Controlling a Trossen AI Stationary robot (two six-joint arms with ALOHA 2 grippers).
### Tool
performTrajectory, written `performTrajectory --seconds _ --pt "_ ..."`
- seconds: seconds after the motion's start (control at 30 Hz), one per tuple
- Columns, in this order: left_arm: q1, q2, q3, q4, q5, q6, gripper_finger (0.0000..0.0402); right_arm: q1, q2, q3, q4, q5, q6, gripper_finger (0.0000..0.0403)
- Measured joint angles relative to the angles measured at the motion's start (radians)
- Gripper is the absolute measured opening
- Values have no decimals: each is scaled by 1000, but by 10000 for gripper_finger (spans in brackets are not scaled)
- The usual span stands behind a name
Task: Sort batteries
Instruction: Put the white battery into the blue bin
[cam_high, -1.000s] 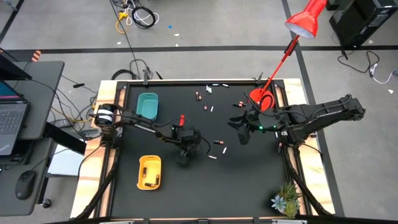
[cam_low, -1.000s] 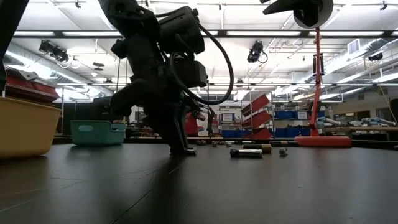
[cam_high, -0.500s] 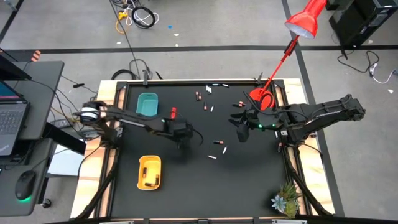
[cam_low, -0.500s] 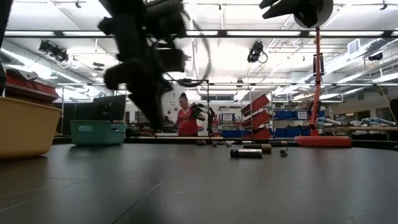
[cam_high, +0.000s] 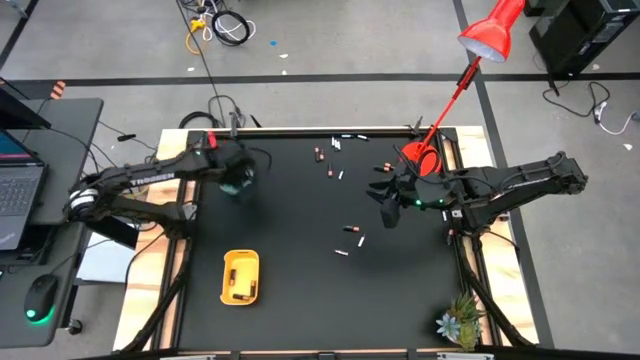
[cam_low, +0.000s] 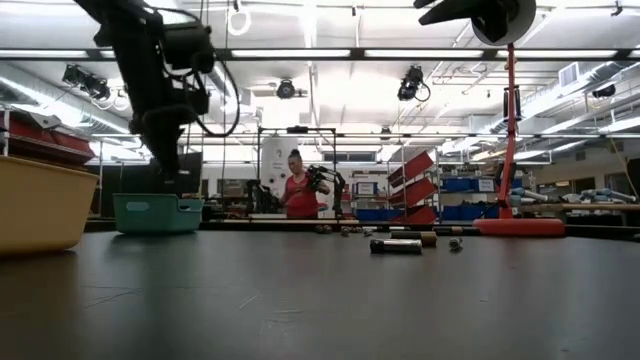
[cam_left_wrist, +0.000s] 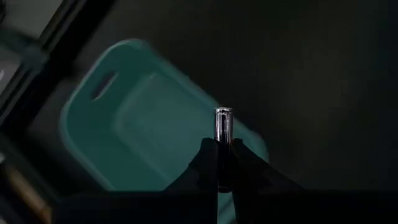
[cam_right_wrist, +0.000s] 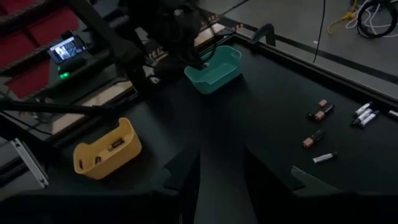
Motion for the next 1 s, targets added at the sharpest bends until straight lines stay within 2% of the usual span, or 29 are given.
performTrajectory --seconds 0.2,0.27,0.43,0.57,0.67,0.77,0.9,1.0 --pt "130 72 -4 -51 25 -37 21 0 0 0 17 0 7 127" --pt "152 105 -4 -71 25 -80 46 0 0 0 19 0 7 127" --pt "161 140 9 -77 79 -101 142 0 0 0 19 0 7 127" --pt "141 129 85 -60 80 -104 177 0 0 0 18 0 7 127" --pt "91 125 163 -17 132 -75 177 0 0 0 18 1 1 127" --pt "-11 145 221 53 251 -19 167 -3 0 0 18 1 -15 127" --pt "-207 198 238 193 410 69 154 -14 0 0 18 1 -30 127" --pt "-376 264 238 338 452 140 152 -21 0 0 18 1 -51 127"
